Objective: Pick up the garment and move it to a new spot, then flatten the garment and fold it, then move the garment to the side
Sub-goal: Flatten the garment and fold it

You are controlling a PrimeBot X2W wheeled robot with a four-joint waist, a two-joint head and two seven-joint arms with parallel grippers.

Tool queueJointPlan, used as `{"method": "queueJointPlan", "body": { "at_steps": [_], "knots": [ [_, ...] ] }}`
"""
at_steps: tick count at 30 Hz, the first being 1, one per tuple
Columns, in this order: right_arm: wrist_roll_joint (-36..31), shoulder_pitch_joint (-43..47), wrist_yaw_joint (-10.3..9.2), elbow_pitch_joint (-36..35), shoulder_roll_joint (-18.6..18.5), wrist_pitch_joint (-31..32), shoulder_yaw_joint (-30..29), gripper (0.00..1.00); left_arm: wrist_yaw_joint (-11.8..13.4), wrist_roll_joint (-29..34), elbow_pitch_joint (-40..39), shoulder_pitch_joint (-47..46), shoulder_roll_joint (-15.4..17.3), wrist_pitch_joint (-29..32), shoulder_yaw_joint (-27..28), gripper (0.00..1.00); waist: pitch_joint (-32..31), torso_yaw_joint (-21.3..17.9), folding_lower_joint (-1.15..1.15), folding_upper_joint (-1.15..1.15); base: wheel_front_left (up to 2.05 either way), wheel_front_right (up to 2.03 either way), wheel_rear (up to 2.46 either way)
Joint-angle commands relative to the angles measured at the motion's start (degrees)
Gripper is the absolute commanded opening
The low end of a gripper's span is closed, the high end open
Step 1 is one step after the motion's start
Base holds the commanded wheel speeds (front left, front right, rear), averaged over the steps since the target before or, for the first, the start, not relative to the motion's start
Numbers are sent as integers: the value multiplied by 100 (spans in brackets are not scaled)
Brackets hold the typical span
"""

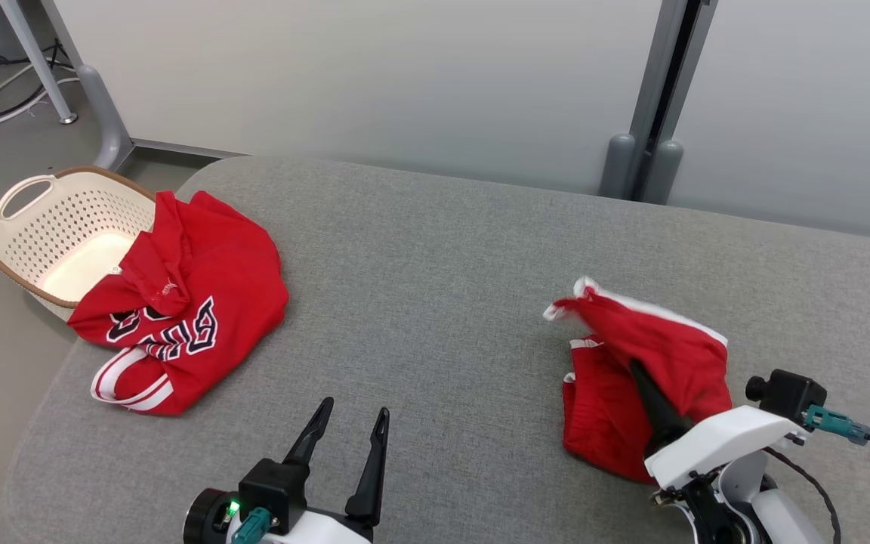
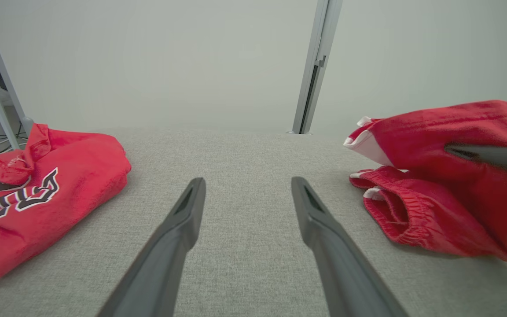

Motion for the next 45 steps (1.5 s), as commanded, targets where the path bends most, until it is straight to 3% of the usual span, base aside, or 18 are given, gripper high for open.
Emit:
{"method": "queueJointPlan", "body": {
  "at_steps": [1,8,9,10,20,29,33,38,45],
  "knots": [
    [-49,64,0,49,-96,-51,107,0,-23,14,-7,20,22,-27,6,100,-19,28,0,0,0,0,0],
    [-2,18,0,332,-206,-185,557,0,6,-15,-20,99,22,-27,-20,100,-55,106,0,0,0,0,0],
    [-1,28,0,344,-218,-213,620,42,14,-21,-23,104,23,-27,-20,100,-61,112,0,0,0,0,0],
    [11,40,0,333,-227,-191,710,100,19,-25,-25,106,23,-27,-22,100,-65,117,0,0,0,0,0],
    [225,68,0,15,-504,-133,1689,100,38,-114,-74,46,23,-27,-7,100,-3,125,0,0,0,0,0],
    [441,-154,0,752,-529,281,2196,100,54,-130,-82,-12,22,-27,42,100,1,58,0,0,0,0,0],
    [540,-289,0,777,-506,7,2214,100,75,-135,-115,-13,23,-26,41,100,-24,-63,0,0,0,0,0],
    [395,-394,0,498,-768,-624,2144,100,79,-87,-158,6,22,-15,116,100,-128,-303,0,0,0,0,0],
    [-972,-325,0,510,-1283,-1639,1859,100,92,-66,-390,12,22,-16,290,100,-269,-714,0,0,0,0,0]
  ]
}}
